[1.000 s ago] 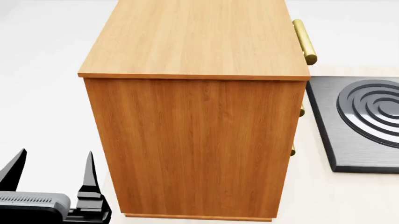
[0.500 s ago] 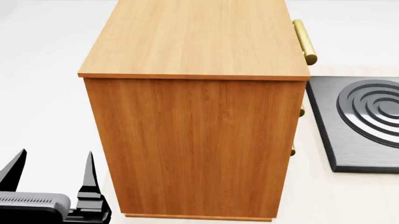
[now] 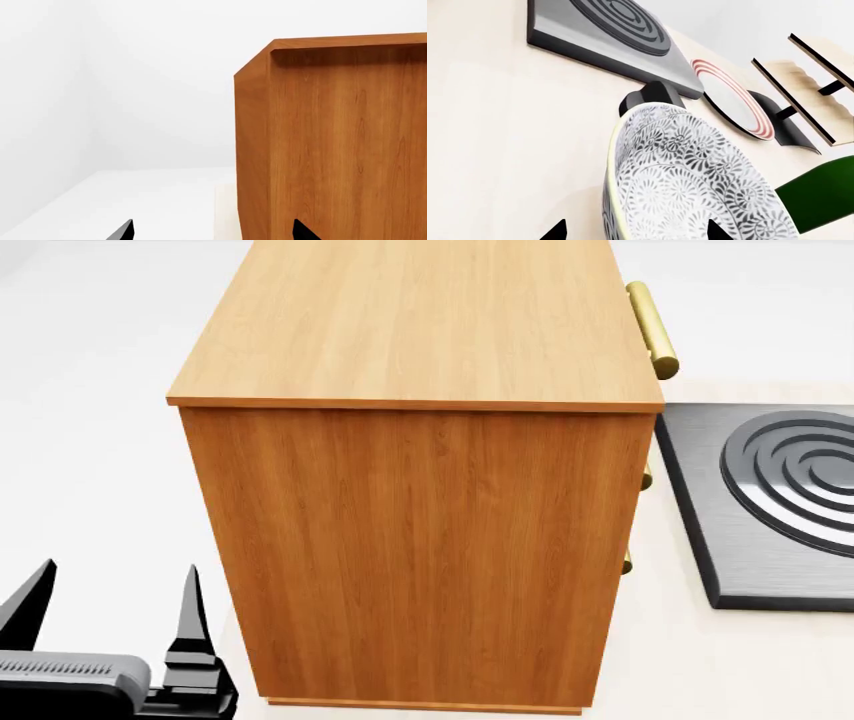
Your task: Put the bowl on the top of the cabinet.
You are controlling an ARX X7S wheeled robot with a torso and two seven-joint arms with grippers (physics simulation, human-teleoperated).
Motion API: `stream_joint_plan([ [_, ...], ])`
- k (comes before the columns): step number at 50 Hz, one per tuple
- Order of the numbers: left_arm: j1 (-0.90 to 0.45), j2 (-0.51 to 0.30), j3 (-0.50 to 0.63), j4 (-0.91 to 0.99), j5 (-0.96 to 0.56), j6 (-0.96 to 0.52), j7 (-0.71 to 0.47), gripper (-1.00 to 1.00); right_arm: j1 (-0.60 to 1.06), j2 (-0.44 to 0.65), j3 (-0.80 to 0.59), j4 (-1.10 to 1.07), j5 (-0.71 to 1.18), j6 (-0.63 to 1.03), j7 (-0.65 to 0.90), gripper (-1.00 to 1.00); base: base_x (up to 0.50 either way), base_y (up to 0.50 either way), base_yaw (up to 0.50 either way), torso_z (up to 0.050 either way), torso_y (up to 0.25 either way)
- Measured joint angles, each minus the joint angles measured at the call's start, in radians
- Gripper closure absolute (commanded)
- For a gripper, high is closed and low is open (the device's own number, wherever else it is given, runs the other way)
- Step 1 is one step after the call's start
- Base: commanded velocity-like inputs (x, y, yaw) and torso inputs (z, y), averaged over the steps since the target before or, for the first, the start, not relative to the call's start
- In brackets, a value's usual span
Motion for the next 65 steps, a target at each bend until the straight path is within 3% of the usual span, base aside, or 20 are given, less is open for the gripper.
stream_joint_plan([
  [44,-0.001,-0.008,0.01,0.001,-0.005,0.005,-0.01,-1.0,0.01,-0.006,-0.005,0.036,-0.005,-0.017,-0.001,-1.0,0.0,0.0,0.0,0.0,0.0],
  [45,-0.001,-0.008,0.011,0.001,-0.006,0.005,-0.01,-1.0,0.01,-0.006,-0.004,0.036,-0.005,-0.018,0.0,1.0,0.0,0.0,0.0,0.0,0.0],
  [65,-0.001,-0.012,0.011,-0.002,-0.01,0.011,-0.015,-1.0,0.023,0.007,0.022,-0.057,0.036,0.031,0.021,1.0,0.0,0.0,0.0,0.0,0.0],
])
